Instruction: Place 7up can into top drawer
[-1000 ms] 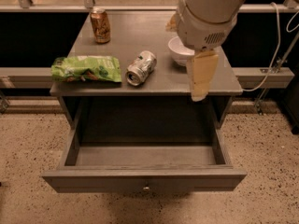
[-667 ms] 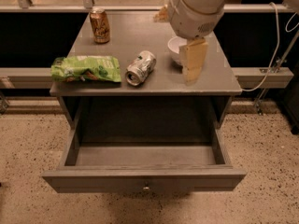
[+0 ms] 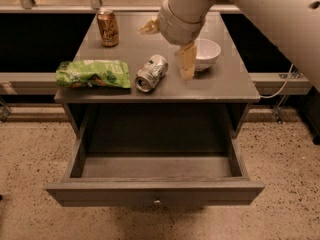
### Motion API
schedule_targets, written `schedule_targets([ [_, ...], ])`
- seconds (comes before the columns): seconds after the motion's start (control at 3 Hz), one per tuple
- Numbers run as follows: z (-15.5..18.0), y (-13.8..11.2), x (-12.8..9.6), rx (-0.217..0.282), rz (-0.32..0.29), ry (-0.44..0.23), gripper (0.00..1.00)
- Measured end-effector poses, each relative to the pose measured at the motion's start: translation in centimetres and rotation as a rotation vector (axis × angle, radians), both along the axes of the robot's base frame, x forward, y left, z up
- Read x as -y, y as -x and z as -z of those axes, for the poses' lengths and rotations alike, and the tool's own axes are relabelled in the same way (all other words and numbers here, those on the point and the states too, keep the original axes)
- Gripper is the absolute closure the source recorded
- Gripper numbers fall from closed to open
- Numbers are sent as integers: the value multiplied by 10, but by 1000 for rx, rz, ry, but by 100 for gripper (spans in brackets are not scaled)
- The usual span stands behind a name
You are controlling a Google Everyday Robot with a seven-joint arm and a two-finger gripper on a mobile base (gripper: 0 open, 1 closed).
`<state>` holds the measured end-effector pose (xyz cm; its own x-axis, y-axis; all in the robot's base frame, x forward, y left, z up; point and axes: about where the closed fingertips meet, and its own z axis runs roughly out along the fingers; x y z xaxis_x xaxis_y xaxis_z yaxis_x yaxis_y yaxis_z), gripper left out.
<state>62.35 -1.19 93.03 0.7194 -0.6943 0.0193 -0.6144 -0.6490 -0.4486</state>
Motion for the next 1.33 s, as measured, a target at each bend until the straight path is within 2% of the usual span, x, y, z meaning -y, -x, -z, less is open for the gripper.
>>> schedule_targets([
  [0.33,42,-13,-15,-39,-136,79,0],
  [0.67,71,-23,-28,-66,-226,148,0],
  [1.0,85,-32,-36,-85,-274,205,18],
  [1.33,86,-38,-36,-100,-274,228,41],
])
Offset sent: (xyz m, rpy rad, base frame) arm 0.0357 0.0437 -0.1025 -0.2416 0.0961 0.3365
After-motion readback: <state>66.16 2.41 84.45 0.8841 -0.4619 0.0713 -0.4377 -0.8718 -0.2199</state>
